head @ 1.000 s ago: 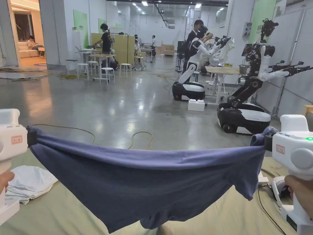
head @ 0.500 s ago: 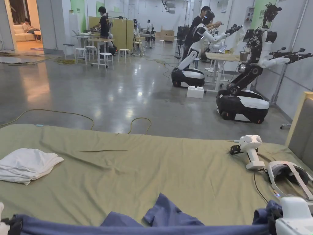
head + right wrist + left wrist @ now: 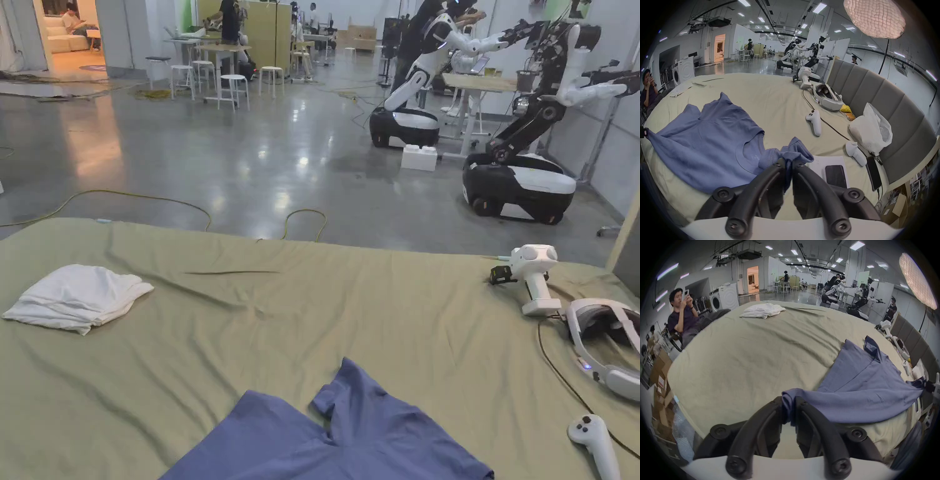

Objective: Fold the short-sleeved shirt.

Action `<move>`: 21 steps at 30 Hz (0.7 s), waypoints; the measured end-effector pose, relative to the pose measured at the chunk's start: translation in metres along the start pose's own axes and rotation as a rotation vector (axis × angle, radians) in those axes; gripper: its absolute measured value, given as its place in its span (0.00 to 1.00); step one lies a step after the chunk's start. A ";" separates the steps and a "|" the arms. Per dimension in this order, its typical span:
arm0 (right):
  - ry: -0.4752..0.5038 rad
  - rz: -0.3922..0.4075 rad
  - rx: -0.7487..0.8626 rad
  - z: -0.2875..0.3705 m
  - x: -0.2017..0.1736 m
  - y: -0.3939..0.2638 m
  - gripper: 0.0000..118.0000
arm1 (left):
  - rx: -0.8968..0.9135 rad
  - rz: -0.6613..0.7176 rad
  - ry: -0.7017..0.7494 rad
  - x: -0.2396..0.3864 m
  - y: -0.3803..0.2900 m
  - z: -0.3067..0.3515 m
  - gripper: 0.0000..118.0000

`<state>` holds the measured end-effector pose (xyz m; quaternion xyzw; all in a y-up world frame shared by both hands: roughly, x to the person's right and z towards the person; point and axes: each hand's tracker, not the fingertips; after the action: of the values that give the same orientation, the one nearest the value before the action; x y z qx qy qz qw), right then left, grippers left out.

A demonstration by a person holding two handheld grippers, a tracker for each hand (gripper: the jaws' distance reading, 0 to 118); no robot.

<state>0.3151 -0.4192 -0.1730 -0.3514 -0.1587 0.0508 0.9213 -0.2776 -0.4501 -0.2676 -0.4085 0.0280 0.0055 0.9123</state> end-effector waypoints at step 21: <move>0.113 -0.151 0.553 0.045 -0.093 0.088 0.44 | 0.483 -0.062 -0.154 0.116 0.076 0.055 0.35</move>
<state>0.2142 -0.3441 -0.2230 -0.0766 -0.1128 0.0035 0.9907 -0.1615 -0.3597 -0.2941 -0.1778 -0.0537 0.0018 0.9826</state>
